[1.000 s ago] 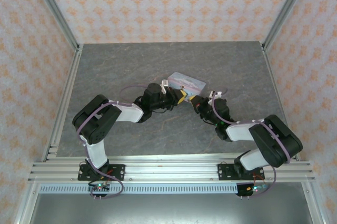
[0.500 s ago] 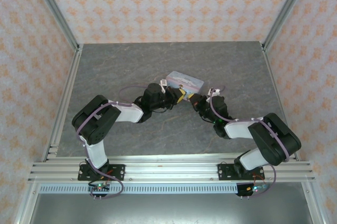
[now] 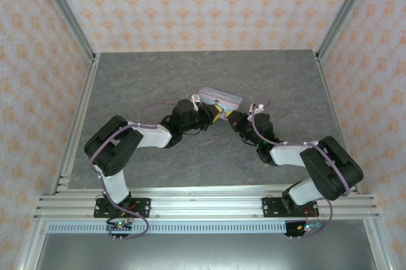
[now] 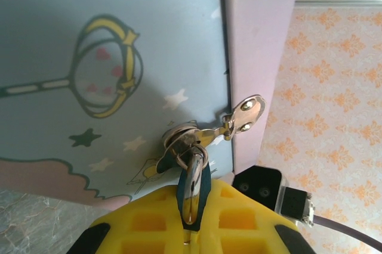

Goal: Unlock a padlock with a key

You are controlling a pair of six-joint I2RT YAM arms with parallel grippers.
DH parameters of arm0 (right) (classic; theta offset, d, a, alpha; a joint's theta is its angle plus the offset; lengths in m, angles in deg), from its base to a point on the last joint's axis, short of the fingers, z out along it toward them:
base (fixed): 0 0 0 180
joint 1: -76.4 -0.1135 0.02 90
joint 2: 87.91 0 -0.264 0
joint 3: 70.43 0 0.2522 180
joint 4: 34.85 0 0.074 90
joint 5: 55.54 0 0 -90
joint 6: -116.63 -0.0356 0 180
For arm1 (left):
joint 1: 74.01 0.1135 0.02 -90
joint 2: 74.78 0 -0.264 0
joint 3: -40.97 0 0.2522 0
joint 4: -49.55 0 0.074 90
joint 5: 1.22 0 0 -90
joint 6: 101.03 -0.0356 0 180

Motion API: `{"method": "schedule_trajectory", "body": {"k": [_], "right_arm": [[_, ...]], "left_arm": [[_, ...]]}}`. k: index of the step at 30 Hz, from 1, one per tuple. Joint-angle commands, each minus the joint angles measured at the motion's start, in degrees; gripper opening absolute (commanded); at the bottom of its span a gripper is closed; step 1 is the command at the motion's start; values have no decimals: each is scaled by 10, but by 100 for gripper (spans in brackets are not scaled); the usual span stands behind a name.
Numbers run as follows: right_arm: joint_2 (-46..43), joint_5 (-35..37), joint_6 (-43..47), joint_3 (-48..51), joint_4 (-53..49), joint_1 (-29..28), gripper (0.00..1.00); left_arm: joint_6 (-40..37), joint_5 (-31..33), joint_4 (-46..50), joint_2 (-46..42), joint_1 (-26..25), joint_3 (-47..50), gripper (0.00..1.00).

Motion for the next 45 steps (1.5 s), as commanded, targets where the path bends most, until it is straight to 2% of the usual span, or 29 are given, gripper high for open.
{"method": "schedule_trajectory", "body": {"k": [1, 6, 20, 24, 30, 34, 38, 45], "right_arm": [[25, -42, -73, -39, 85, -16, 0], [50, -41, -149, -43, 125, -15, 0], [57, -79, -171, -67, 85, -14, 0], [47, -100, -123, -83, 52, -15, 0], [-30, -104, 69, -119, -114, -20, 0], [-62, -91, 144, -127, -180, -20, 0], [-62, -88, 153, -124, -182, -20, 0], [-28, -92, 54, -100, -87, -20, 0]], "left_arm": [[-3, -79, -19, -21, -34, -1, 0], [-6, -78, -17, -26, -34, 3, 0], [27, -66, 8, -48, -34, 3, 0], [33, -62, 28, -59, -35, 0, 0], [33, -63, 32, -59, -35, -1, 0], [35, -63, 29, -51, -35, -1, 0], [34, -60, 30, -50, -35, -2, 0], [29, -59, 37, -55, -36, 0, 0]]}}
